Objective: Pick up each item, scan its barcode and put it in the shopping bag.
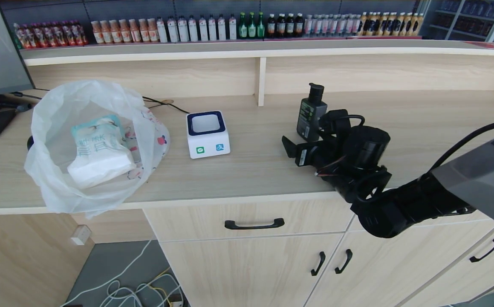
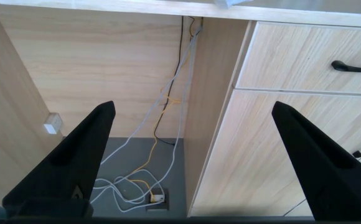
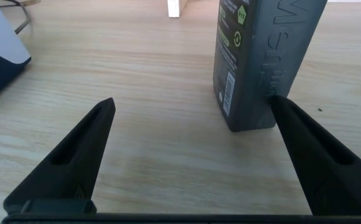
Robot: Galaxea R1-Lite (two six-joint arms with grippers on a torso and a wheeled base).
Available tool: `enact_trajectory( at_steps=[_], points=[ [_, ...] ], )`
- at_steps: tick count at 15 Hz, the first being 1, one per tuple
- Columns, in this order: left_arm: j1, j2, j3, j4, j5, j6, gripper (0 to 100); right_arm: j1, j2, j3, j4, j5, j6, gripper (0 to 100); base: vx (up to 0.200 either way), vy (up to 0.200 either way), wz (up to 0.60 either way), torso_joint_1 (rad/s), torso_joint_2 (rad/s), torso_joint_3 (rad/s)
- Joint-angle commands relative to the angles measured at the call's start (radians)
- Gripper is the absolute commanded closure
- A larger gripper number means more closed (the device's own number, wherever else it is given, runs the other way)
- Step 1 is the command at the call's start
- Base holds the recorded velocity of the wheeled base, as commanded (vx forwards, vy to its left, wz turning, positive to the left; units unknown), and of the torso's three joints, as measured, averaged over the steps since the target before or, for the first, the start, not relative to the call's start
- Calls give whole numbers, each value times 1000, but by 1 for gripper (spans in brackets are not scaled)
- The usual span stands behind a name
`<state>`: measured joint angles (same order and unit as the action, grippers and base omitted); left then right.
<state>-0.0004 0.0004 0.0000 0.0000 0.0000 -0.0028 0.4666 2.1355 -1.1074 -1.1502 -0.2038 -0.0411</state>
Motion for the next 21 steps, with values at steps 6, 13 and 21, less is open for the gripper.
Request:
enact_trajectory(
  at_steps=[6, 13, 21],
  points=[
    [0, 0, 0, 0, 0, 0, 0, -2, 1, 3, -11, 0, 1, 0, 0, 0, 0, 0, 0, 0],
    [0, 0, 0, 0, 0, 0, 0, -9, 21, -11, -22, 0, 0, 0, 0, 0, 0, 0, 0, 0],
    [0, 0, 0, 0, 0, 0, 0, -60, 15, -124, 84, 21, -2, 0, 0, 0, 0, 0, 0, 0]
  ],
)
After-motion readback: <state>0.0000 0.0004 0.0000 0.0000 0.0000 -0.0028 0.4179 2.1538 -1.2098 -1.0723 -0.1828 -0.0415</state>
